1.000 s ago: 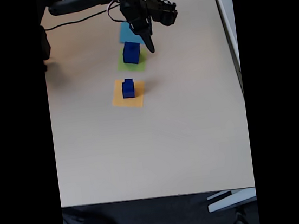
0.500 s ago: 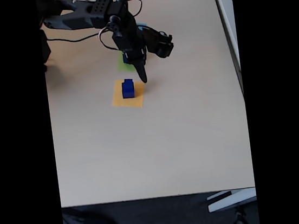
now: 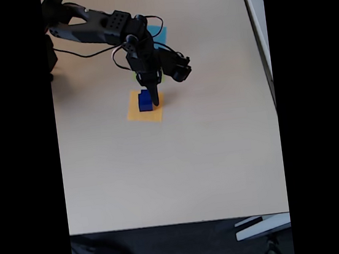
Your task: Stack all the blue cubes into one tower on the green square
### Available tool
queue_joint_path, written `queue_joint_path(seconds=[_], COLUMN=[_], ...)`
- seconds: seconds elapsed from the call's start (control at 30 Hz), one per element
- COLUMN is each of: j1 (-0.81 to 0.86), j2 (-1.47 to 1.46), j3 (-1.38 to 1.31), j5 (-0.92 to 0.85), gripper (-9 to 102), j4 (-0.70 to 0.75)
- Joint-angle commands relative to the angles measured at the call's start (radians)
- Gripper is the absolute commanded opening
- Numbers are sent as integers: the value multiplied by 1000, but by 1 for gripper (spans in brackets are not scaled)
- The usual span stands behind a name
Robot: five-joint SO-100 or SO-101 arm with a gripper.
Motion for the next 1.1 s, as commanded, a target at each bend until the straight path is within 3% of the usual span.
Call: queue_joint_path(seconds=[0.0, 1.07], j1=[-3, 14], j2=[48, 84], j3=[23, 69], j5=[6, -40], gripper=[32, 29], j4=[-14, 60])
